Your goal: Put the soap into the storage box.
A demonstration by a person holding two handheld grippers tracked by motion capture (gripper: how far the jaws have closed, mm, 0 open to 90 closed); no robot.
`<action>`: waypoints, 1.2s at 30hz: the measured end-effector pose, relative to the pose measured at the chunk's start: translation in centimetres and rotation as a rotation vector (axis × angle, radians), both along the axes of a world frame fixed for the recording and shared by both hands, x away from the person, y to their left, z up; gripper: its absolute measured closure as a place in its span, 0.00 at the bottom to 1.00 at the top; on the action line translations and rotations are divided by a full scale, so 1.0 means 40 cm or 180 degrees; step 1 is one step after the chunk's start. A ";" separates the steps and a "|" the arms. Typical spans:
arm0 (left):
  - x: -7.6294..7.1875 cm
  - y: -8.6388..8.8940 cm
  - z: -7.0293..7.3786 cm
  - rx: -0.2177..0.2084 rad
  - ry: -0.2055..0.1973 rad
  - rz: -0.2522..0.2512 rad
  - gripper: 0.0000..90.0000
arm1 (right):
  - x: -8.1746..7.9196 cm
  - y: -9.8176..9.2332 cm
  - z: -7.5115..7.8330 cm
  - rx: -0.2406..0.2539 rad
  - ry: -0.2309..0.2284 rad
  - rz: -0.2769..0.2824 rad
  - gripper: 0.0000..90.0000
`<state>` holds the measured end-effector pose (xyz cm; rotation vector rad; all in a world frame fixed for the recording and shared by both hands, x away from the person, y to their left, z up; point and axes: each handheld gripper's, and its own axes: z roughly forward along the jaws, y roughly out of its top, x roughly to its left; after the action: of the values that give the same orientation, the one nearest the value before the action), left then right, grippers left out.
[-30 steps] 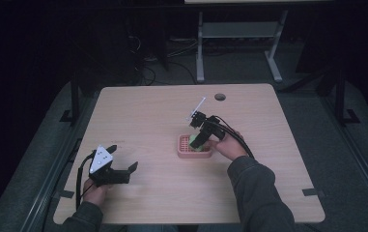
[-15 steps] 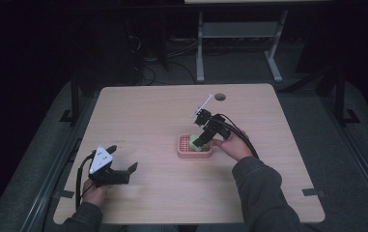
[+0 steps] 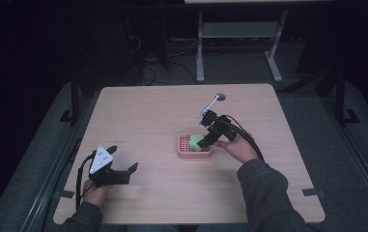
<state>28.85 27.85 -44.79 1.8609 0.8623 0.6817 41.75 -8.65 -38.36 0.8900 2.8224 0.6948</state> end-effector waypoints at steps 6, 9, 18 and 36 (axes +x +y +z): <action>0.000 0.001 0.000 0.0021 0.0005 -0.0007 0.00 | -0.010 -0.018 0.000 0.0018 0.0009 -0.0033 0.28; 0.000 0.000 0.000 0.0022 0.0008 -0.0006 0.00 | -0.014 -0.029 -0.001 0.0011 0.0026 -0.0061 0.27; 0.000 0.000 -0.001 0.0020 0.0005 -0.0008 0.00 | -0.031 -0.053 0.005 0.0063 0.0012 -0.0082 0.27; 0.000 -0.001 -0.002 0.0051 0.0013 -0.0015 0.00 | -0.079 -0.125 -0.016 0.0093 0.0128 -0.0226 0.27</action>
<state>28.83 27.81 -44.86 1.8786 0.8572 0.6841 38.58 -13.67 -39.00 1.0150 2.8066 0.7183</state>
